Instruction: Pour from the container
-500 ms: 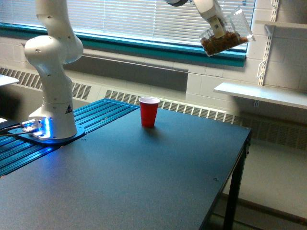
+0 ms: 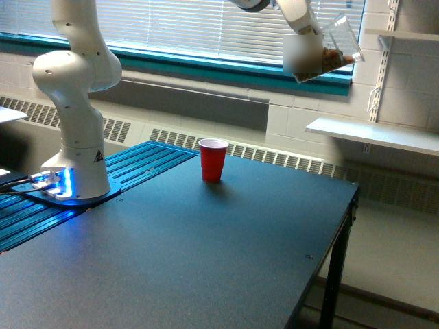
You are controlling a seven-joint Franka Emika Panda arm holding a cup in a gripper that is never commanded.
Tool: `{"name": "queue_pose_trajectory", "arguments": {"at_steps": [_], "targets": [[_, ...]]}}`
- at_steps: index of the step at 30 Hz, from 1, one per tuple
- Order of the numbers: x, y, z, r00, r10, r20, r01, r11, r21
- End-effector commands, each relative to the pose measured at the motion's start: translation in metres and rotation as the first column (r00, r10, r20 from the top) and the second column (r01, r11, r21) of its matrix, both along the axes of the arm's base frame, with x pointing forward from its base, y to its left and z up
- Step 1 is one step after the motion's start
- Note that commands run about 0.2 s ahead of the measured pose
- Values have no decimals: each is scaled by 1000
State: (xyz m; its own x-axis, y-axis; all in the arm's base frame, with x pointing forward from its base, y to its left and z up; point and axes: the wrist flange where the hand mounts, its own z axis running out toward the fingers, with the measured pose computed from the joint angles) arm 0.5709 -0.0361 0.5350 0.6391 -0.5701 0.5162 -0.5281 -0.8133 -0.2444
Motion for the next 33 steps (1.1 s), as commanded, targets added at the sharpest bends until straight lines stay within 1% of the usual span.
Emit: {"name": "queue_pose_trajectory", "arguments": {"at_steps": [1,3,6,10,13,16,18,20,25,28,33], "targets": [[-10,-2,8,999,43,30,-42,998,-37],[-13,-2,7,998,63,31,-61,997,-37],[-18,-2,4,995,93,36,-91,994,-54],[-26,-1,0,991,128,38,-126,990,-65],[-33,-2,-2,987,157,36,-153,985,-84],[-40,0,-5,983,180,37,-176,981,-87],[-45,1,-7,979,200,36,-196,976,-98],[-50,4,-10,975,218,36,-214,972,-100],[-62,10,-15,962,272,34,-267,957,-118],[-70,15,-19,952,305,32,-298,945,-135],[-83,25,-23,931,364,34,-356,923,-145]]}}
